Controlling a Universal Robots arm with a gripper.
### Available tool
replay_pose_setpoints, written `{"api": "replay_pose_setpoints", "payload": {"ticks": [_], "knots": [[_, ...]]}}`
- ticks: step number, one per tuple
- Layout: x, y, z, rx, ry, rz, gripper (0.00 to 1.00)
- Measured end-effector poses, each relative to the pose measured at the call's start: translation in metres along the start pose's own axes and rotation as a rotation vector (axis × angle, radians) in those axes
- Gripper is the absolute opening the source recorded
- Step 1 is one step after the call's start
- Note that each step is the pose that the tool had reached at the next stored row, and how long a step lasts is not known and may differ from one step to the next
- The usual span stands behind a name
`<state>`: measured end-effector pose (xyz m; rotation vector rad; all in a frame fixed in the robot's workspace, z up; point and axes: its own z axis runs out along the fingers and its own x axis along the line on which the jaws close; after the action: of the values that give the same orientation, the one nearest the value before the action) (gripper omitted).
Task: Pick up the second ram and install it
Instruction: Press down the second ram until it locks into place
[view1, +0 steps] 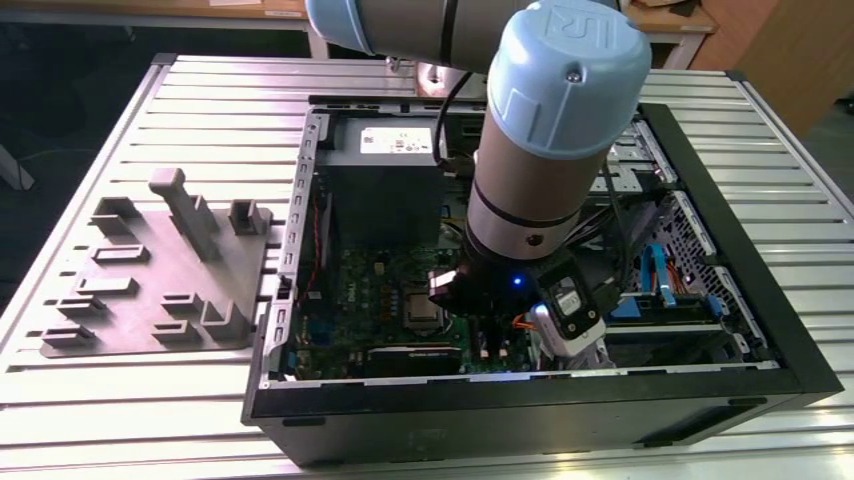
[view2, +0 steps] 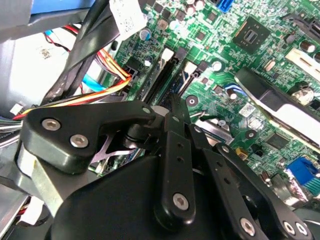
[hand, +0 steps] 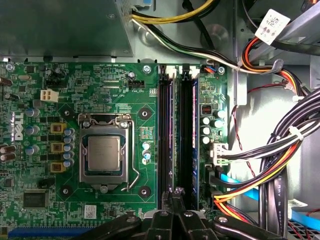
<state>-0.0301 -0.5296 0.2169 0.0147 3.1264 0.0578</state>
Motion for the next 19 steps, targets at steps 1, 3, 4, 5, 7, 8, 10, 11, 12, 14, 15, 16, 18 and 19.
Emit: {"api": "replay_pose_setpoints", "payload": {"ticks": [1,3,4,5,7,8,10,11,12,14,15,16,18,19], "knots": [[0.0000,0.0000,0.0000,0.0000,0.0000,0.000,0.10],[-0.0001,0.0003,-0.0017,-0.0021,-0.0006,0.000,0.10],[-0.0001,0.0006,-0.0036,-0.0032,-0.0008,0.000,0.10],[-0.0001,0.0004,-0.0071,-0.0009,-0.0003,0.000,0.10],[-0.0002,0.0006,-0.0138,-0.0006,-0.0002,0.000,0.10],[-0.0002,0.0007,-0.0172,-0.0003,-0.0001,0.000,0.10],[-0.0003,0.0008,-0.0223,-0.0001,0.0000,0.000,0.10],[-0.0003,0.0009,-0.0236,0.0000,0.0000,0.000,0.10],[-0.0003,0.0009,-0.0235,-0.0003,-0.0001,0.000,0.10],[-0.0003,0.0009,-0.0235,-0.0002,-0.0001,0.000,0.10],[-0.0003,0.0009,-0.0235,-0.0003,-0.0001,0.000,0.10],[-0.0004,0.0010,-0.0236,-0.0001,0.0000,0.000,0.10],[-0.0004,0.0037,-0.0235,-0.0001,0.0000,0.000,0.10],[-0.0003,0.0065,-0.0233,-0.0001,0.0000,0.000,0.10]]}}
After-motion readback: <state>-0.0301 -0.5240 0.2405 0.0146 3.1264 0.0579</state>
